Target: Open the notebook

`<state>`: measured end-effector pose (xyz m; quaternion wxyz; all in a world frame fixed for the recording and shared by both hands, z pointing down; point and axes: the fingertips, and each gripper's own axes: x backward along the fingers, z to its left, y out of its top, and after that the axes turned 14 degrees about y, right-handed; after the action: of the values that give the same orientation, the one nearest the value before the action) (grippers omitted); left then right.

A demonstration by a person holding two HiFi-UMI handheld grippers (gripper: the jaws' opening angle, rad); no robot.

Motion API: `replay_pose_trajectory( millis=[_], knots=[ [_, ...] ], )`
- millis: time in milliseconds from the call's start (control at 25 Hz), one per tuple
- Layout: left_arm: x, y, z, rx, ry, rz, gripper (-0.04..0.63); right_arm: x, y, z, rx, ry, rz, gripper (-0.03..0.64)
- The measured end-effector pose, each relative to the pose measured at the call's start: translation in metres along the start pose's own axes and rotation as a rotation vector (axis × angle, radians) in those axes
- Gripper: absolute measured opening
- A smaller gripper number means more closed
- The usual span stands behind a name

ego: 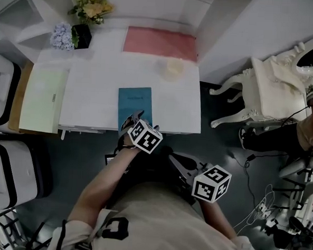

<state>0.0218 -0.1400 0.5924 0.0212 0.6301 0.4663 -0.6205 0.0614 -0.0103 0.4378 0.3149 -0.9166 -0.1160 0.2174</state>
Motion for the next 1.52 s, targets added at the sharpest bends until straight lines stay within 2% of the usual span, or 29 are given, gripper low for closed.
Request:
replay_pose_trajectory(
  millis=[240,360,600,720,880,1080,1360,1520],
  knots=[
    [-0.02,-0.006,-0.008,-0.102,0.035,0.068,0.359,0.005,0.014,-0.02,-0.018,0.026,-0.004,0.014],
    [-0.022,-0.009,-0.007,-0.123,0.052,0.093,0.359,0.01,0.024,-0.035,-0.054,0.058,-0.014,0.013],
    [-0.02,-0.019,-0.007,-0.083,0.07,0.152,0.359,0.009,0.039,-0.054,-0.085,0.152,0.032,0.013],
    [-0.02,-0.024,-0.007,-0.026,0.058,0.169,0.359,0.007,0.043,-0.063,-0.099,0.18,0.05,0.012],
    [-0.02,-0.027,-0.006,-0.001,0.041,0.188,0.359,0.002,0.048,-0.069,-0.109,0.208,0.064,0.013],
    [-0.02,-0.029,-0.004,0.006,0.019,0.226,0.357,-0.001,0.051,-0.074,-0.113,0.217,0.063,0.014],
    [-0.017,-0.027,0.0,0.043,-0.004,0.231,0.329,0.003,0.048,-0.08,-0.132,0.203,0.047,0.014],
    [-0.017,-0.025,-0.002,0.035,-0.012,0.225,0.31,-0.004,0.036,-0.087,-0.144,0.197,0.072,0.013]
  ],
)
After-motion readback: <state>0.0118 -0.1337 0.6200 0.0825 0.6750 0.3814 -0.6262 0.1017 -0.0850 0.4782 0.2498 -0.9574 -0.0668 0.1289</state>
